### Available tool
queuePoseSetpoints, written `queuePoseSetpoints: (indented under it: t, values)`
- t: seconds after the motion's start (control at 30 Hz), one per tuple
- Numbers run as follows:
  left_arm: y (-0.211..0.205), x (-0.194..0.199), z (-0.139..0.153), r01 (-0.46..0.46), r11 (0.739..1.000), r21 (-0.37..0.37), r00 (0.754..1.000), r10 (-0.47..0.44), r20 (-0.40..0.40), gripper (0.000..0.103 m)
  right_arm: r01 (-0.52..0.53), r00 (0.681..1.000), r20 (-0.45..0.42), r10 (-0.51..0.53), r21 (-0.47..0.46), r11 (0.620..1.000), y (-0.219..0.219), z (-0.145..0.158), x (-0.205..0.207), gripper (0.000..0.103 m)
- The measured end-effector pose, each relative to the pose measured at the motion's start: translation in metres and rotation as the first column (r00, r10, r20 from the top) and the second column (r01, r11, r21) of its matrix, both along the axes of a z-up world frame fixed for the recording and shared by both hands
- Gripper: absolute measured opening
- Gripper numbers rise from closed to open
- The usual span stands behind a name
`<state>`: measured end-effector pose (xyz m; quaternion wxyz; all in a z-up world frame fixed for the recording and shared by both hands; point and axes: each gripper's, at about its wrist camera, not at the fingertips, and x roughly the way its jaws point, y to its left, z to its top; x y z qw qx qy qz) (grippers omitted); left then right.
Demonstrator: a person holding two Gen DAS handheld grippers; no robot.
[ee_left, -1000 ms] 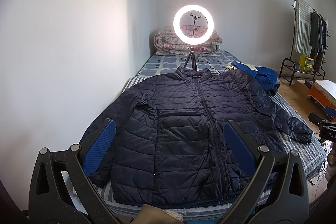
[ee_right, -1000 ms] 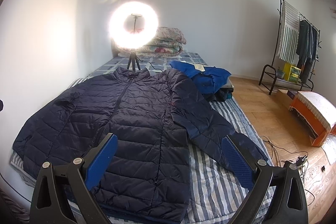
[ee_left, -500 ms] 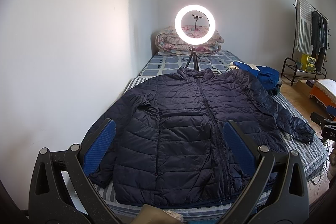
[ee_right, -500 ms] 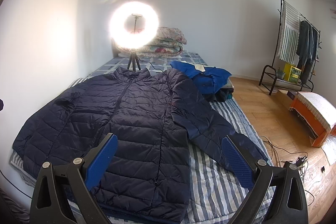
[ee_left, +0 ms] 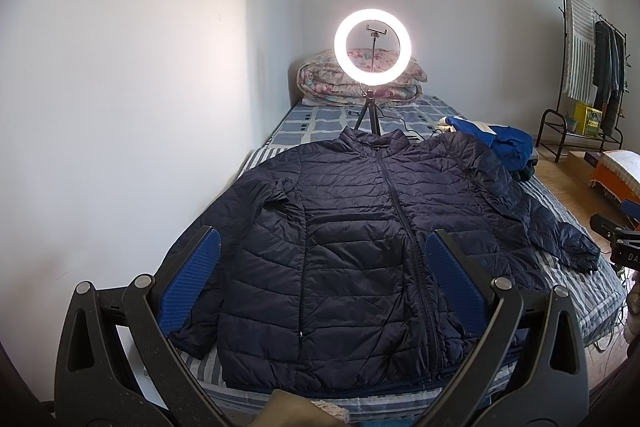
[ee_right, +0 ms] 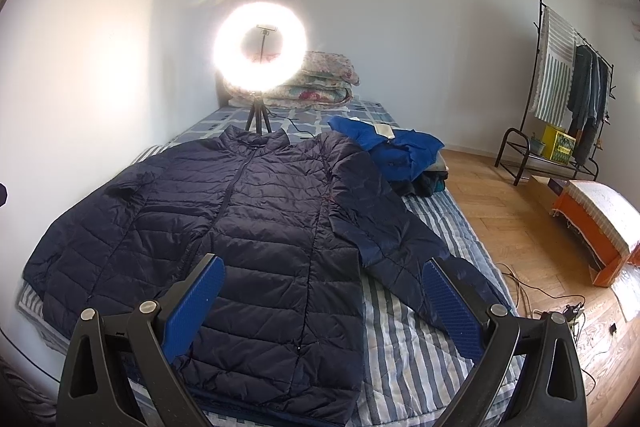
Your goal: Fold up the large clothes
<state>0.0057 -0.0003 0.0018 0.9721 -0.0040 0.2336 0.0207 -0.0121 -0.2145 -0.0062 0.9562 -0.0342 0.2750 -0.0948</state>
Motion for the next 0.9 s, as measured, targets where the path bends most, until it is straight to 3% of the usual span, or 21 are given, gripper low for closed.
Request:
queuePoseSetpoints:
  t: [0.9]
  values:
    - [0.027, -0.014, -0.006, -0.035, 0.999, 0.01, 0.999, 0.034, 0.009, 0.103, -0.087, 0.996, -0.032, 0.087, -0.007, 0.996, 0.041, 0.003, 0.026, 0.1]
